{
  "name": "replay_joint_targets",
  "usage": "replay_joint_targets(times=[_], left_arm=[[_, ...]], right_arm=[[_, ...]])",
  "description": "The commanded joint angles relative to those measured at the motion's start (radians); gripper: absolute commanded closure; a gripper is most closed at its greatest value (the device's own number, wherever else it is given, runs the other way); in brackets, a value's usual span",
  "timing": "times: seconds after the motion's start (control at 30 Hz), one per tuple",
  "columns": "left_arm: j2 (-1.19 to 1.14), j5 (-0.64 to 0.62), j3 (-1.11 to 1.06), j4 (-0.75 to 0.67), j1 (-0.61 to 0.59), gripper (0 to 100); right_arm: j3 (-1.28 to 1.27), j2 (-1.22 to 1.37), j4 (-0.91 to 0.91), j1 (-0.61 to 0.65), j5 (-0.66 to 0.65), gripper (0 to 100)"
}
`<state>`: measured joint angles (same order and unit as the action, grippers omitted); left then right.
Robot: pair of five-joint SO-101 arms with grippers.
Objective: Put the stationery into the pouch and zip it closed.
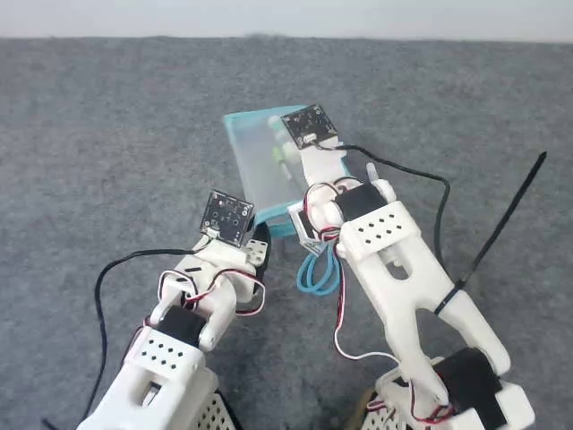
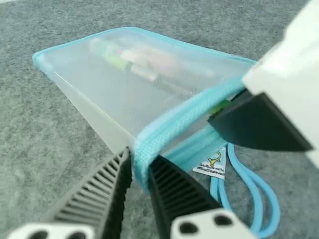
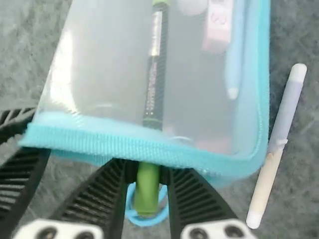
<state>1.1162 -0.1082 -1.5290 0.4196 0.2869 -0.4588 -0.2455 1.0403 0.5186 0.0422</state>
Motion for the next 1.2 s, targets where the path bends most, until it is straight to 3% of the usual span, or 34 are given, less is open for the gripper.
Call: replay_joint_targets(times=[0.0,0.13,0.33,0.6,0.83,0.97,1.17], left_arm=[[0.023,0.014,0.041,-0.043,0.012,99],[0.023,0.014,0.041,-0.043,0.012,99],[0.023,0.014,0.039,-0.043,0.012,99],[0.023,0.014,0.039,-0.043,0.012,99],[0.023,0.014,0.039,-0.043,-0.012,99],[0.023,0.014,0.041,-0.044,-0.100,99],[0.023,0.014,0.039,-0.041,-0.173,99]], right_arm=[[0.087,-0.008,-0.068,-0.001,0.011,99.1],[0.101,0.033,-0.071,0.007,0.008,97.1],[0.130,0.077,-0.064,0.028,0.006,80.4],[0.143,0.073,-0.012,0.019,-0.061,81.7],[0.262,-0.071,0.274,0.012,-0.164,81.7],[0.250,-0.171,0.363,-0.079,-0.170,81.8],[0.071,-0.205,0.348,-0.223,-0.178,81.8]])
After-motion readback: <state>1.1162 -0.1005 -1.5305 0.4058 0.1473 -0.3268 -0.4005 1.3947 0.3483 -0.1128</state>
